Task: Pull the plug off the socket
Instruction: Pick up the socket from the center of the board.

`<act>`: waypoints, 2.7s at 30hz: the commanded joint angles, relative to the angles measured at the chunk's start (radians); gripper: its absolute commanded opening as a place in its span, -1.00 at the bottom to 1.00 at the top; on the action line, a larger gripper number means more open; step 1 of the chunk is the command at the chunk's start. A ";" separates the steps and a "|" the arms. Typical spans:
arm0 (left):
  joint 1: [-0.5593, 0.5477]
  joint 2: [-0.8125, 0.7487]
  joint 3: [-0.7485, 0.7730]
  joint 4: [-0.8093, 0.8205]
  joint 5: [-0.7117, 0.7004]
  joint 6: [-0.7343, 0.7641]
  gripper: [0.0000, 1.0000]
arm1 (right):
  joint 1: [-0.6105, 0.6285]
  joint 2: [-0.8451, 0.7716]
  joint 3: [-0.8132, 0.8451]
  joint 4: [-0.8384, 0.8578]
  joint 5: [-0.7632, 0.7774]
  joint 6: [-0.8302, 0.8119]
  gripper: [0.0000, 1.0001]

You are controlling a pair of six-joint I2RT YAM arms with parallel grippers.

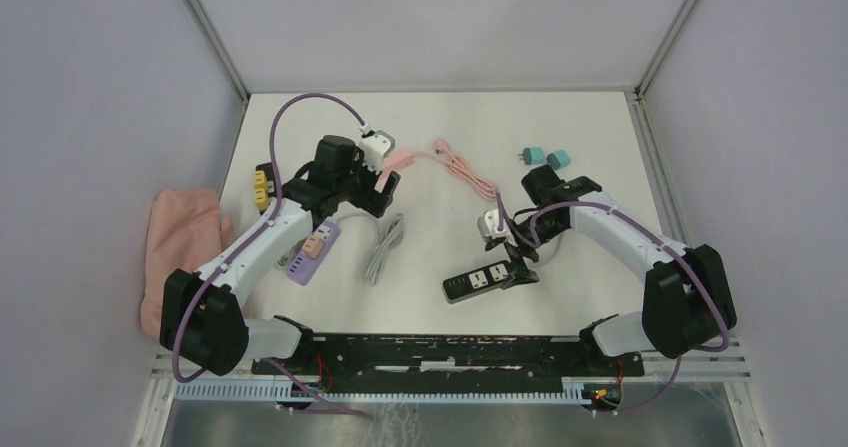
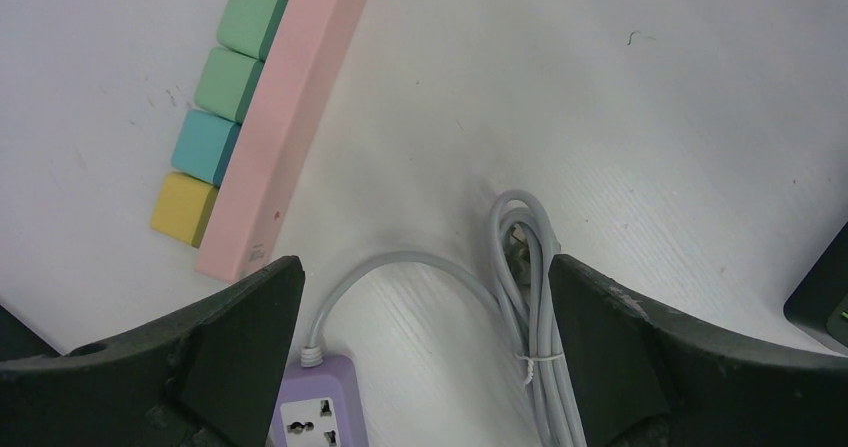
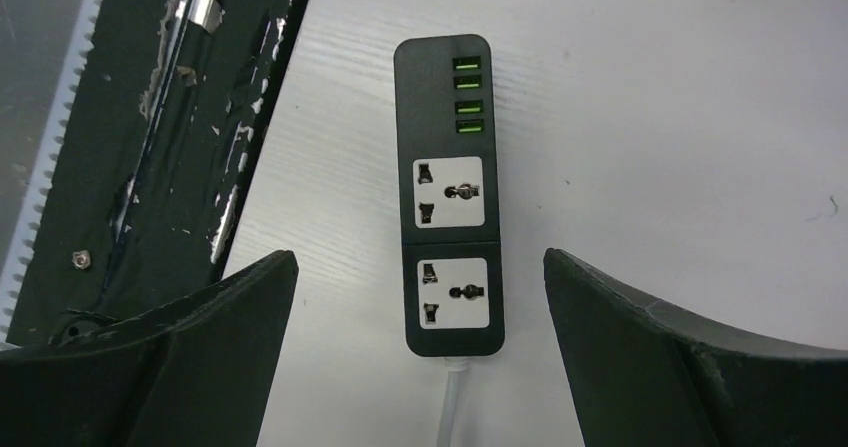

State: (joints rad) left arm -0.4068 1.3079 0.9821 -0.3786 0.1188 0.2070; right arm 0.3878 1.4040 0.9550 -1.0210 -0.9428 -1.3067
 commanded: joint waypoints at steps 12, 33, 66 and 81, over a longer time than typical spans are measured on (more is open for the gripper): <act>0.006 -0.033 -0.002 0.055 0.021 -0.023 0.97 | 0.275 0.074 -0.032 0.176 0.293 0.101 1.00; 0.006 -0.036 -0.003 0.053 0.022 -0.020 0.97 | 0.423 0.166 -0.028 0.327 0.497 0.286 0.76; 0.006 -0.049 -0.005 0.052 0.027 -0.018 0.97 | 0.002 0.047 0.097 0.297 0.077 0.546 -1.00; 0.005 -0.071 -0.008 0.053 0.044 -0.017 0.97 | -0.434 -0.041 0.029 0.783 0.045 1.120 -1.00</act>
State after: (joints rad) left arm -0.4053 1.2854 0.9749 -0.3645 0.1349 0.2066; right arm 0.0257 1.4078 0.9897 -0.4530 -0.9138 -0.3847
